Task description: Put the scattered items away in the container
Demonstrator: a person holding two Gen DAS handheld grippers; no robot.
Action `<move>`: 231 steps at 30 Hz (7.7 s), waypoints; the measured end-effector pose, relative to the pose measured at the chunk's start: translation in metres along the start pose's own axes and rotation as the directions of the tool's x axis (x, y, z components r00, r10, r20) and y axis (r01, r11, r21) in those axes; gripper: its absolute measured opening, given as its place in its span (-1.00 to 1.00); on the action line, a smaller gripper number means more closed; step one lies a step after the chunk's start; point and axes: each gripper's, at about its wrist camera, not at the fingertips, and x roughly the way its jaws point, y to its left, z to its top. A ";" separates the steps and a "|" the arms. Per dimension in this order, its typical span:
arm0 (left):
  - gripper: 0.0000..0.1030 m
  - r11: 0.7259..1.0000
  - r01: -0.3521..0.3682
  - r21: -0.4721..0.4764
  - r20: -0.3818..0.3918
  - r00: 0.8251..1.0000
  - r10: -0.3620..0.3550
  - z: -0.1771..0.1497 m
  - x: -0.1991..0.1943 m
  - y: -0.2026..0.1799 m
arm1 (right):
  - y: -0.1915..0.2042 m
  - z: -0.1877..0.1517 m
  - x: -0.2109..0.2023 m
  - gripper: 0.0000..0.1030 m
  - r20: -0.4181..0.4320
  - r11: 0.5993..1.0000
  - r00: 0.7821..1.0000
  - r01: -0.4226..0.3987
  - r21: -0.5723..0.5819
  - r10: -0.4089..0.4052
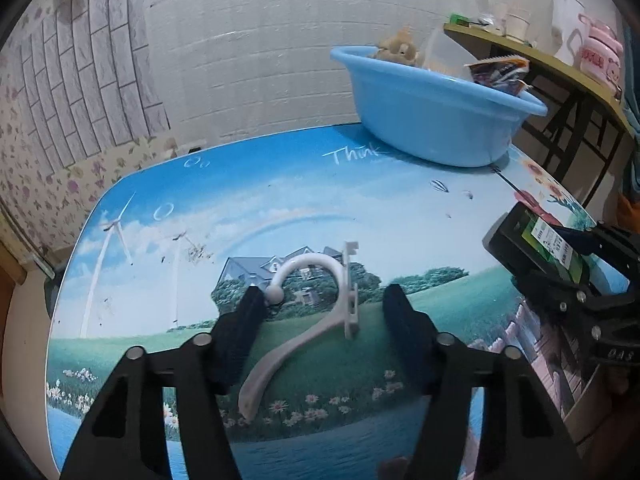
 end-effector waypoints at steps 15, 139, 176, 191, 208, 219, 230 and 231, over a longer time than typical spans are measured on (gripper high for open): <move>-0.66 0.999 -0.003 0.054 0.037 0.999 0.001 -0.003 -0.004 -0.014 | 0.001 0.000 -0.004 0.19 0.018 1.000 0.999 -0.030 0.008 0.030; 0.07 0.991 0.105 0.084 0.131 0.985 -0.115 0.107 -0.070 -0.056 | -0.043 0.049 -0.086 0.19 0.229 0.988 0.972 -0.086 0.127 0.056; 0.07 0.971 0.101 0.215 0.041 0.993 -0.113 0.257 0.076 -0.121 | -0.158 0.136 0.026 0.19 0.200 0.962 0.979 -0.097 0.255 0.046; 0.08 0.965 0.059 0.254 0.027 0.997 -0.069 0.245 0.097 -0.127 | -0.150 0.131 0.031 0.20 0.219 0.987 0.976 -0.026 0.156 -0.009; 0.15 0.974 0.059 0.218 0.034 0.997 -0.068 0.242 0.084 -0.124 | -0.154 0.132 0.025 0.27 0.227 0.978 0.972 -0.106 0.182 0.063; 0.20 0.974 0.073 0.212 0.064 0.994 -0.089 0.225 0.051 -0.121 | -0.146 0.130 0.009 0.27 0.176 0.972 0.983 -0.093 0.217 0.055; 0.21 0.970 0.098 0.222 0.082 0.990 -0.118 0.191 0.014 -0.120 | -0.139 0.115 -0.027 0.27 0.154 0.963 0.988 -0.031 0.266 -0.011; 0.21 0.971 0.105 0.215 0.085 0.988 -0.126 0.187 0.008 -0.118 | -0.137 0.114 -0.029 0.27 0.149 0.963 0.989 -0.027 0.270 -0.014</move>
